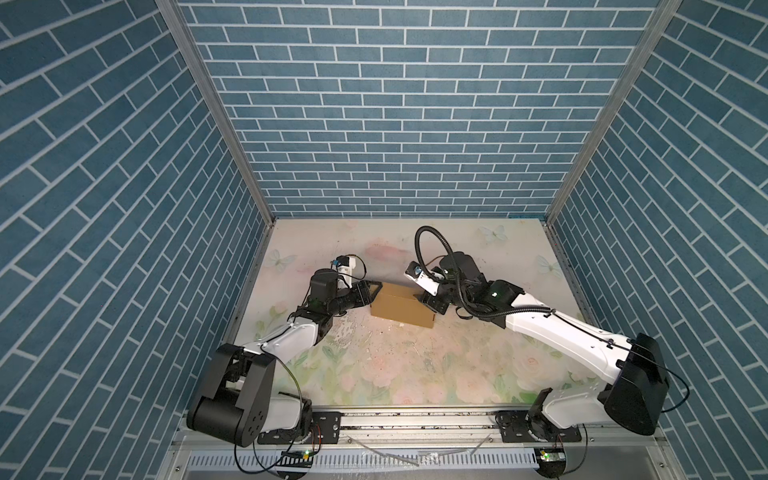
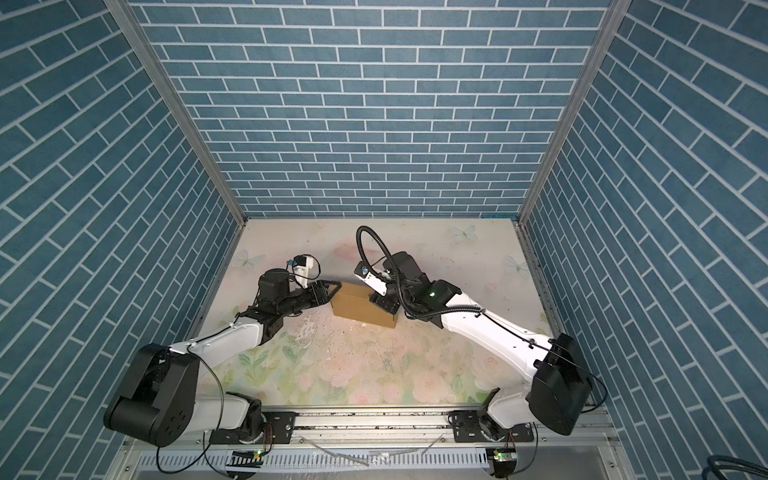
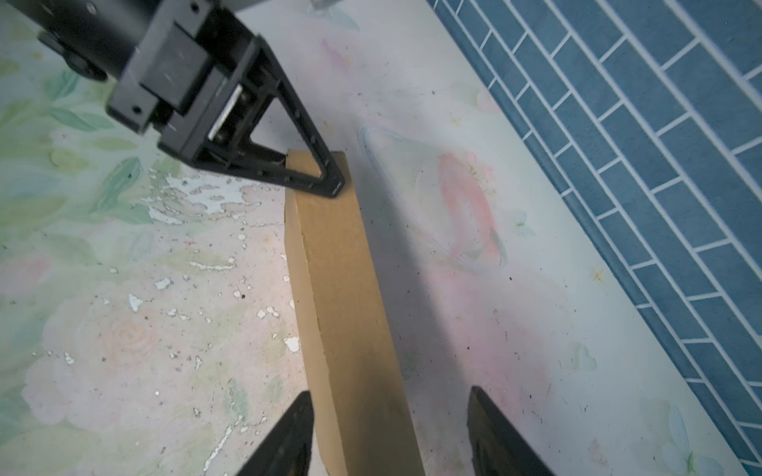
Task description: Fold the paper box
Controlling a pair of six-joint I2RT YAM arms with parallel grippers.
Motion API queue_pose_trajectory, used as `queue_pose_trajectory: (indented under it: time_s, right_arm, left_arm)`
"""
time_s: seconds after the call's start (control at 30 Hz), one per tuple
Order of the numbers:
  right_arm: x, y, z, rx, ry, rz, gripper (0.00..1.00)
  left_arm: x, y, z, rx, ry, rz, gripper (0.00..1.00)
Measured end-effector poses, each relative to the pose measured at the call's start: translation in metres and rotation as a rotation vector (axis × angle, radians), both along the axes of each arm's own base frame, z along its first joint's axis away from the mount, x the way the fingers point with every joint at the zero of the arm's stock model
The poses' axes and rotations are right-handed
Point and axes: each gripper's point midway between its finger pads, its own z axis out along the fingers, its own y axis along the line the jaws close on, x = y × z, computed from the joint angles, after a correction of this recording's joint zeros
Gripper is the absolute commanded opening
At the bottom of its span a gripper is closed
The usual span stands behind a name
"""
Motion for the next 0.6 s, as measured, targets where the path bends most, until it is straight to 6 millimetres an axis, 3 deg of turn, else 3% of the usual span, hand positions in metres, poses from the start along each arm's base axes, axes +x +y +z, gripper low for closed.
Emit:
queue_pose_trajectory:
  time_s: [0.2,0.33,0.4,0.6]
  right_arm:
    - [-0.002,-0.009,0.039,0.164,-0.013,-0.089,0.57]
    - [0.002,-0.024,0.051,0.269,0.04,-0.225,0.55]
    - [0.006,-0.031,0.049,0.312,0.094,-0.313,0.5]
    - [0.006,-0.051,0.017,0.357,0.314,-0.557,0.44]
  left_arm:
    - [-0.001,0.001,0.001,0.008,0.001,0.009,0.54]
    - [-0.004,0.002,0.001,0.016,0.006,0.014,0.54]
    - [-0.004,0.001,0.001,0.019,0.007,0.016,0.54]
    - [-0.005,0.001,0.001,0.028,0.004,0.021,0.54]
